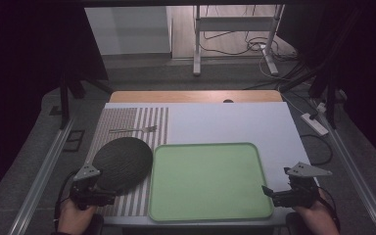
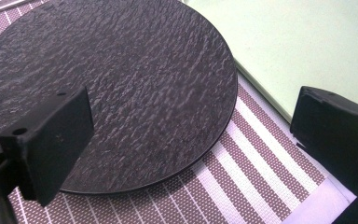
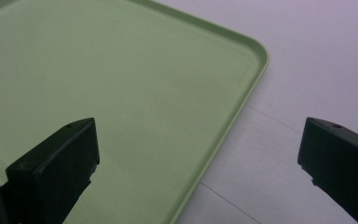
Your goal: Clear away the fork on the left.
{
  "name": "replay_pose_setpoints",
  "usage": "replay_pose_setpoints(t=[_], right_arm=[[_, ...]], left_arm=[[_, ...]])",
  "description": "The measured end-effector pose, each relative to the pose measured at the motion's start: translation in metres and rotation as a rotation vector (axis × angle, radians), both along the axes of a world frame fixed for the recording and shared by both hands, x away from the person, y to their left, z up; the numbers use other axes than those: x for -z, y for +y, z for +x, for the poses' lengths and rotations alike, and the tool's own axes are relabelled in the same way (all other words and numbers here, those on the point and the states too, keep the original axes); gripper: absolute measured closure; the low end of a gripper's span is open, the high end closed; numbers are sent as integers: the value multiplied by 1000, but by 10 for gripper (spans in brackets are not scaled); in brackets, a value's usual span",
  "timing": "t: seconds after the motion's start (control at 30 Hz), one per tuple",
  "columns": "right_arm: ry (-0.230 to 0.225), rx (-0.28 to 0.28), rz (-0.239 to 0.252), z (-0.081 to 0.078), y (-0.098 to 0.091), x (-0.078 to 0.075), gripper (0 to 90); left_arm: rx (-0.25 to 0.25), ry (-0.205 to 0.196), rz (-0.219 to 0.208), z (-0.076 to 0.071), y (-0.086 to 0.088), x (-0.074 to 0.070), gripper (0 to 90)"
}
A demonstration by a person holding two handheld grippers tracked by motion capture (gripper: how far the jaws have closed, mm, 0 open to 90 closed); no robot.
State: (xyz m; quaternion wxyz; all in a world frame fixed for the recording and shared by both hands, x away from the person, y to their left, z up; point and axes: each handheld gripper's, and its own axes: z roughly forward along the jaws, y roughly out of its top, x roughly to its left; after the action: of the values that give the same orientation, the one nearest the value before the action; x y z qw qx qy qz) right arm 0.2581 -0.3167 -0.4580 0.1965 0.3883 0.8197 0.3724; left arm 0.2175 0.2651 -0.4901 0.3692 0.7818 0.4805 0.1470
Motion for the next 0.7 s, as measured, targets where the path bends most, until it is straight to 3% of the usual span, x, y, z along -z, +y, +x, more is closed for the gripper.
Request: replay_pose_setpoints(t=[0.47, 0.7], right_arm=[[3, -20, -16, 0, 2, 0, 0], [2, -28, -16, 0, 2, 0, 0]], left_arm=[[6, 36, -20, 4, 2, 1, 0], [26, 35, -1, 6, -2, 0, 0]])
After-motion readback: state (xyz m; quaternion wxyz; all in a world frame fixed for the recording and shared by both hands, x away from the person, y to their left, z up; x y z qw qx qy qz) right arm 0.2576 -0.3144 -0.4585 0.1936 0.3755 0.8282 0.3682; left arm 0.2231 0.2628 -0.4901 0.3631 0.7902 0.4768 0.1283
